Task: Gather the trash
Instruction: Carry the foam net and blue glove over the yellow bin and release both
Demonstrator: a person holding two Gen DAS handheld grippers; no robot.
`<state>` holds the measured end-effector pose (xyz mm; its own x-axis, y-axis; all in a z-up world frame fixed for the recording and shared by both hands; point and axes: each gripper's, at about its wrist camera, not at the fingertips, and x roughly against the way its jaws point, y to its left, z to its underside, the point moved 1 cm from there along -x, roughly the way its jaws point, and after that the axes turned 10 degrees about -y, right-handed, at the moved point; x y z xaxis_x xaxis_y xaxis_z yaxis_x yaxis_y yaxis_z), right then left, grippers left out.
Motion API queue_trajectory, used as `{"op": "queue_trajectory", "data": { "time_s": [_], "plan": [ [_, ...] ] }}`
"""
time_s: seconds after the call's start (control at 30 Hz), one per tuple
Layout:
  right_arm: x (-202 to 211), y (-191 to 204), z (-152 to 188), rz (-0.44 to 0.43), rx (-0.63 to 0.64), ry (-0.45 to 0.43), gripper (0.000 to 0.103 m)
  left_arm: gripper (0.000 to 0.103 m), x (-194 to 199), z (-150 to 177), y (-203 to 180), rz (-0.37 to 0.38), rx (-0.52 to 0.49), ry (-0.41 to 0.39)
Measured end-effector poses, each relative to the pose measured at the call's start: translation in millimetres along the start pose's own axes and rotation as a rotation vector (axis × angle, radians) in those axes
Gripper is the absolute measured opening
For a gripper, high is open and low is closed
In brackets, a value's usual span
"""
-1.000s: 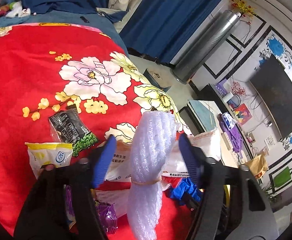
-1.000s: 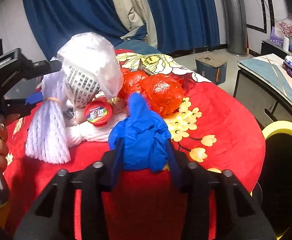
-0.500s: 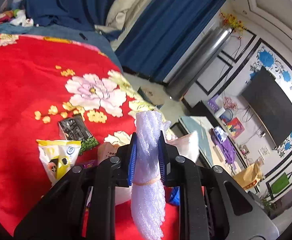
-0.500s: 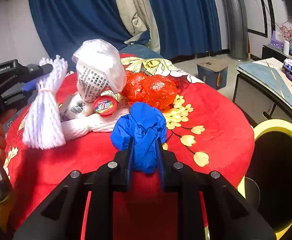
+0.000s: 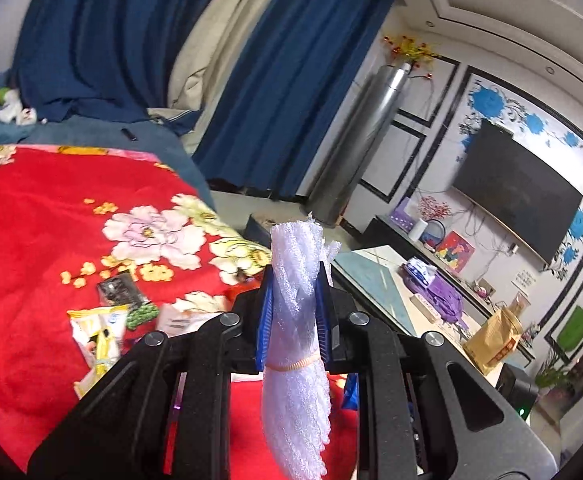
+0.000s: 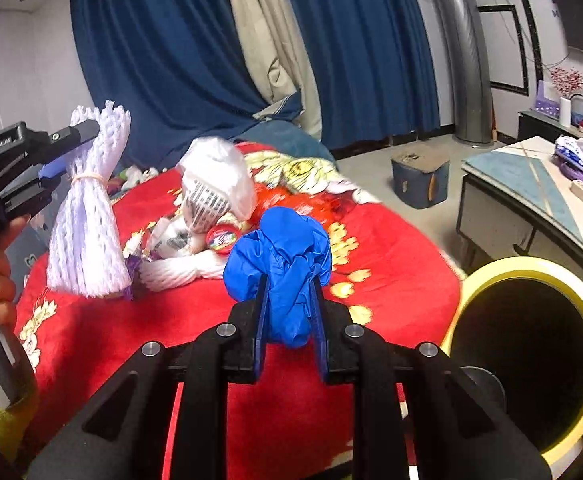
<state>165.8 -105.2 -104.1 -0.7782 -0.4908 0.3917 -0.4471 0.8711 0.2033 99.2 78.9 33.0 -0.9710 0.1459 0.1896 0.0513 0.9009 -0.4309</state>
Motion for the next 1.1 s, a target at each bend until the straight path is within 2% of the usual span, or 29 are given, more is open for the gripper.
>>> {"op": "queue_trajectory", "data": {
  "time_s": [0.67, 1.1],
  "plan": [
    [69.0, -71.2, -0.4, 0.16, -0.066, -0.066, 0.018, 0.013, -39.4, 45.6, -93.9, 0.14, -0.122, 0.083],
    [99.4, -126.2, 15.3, 0.286, -0.153, -0.08, 0.018, 0.013, -69.0, 82.6, -146.2, 0.209, -0.192, 0.151]
  ]
}}
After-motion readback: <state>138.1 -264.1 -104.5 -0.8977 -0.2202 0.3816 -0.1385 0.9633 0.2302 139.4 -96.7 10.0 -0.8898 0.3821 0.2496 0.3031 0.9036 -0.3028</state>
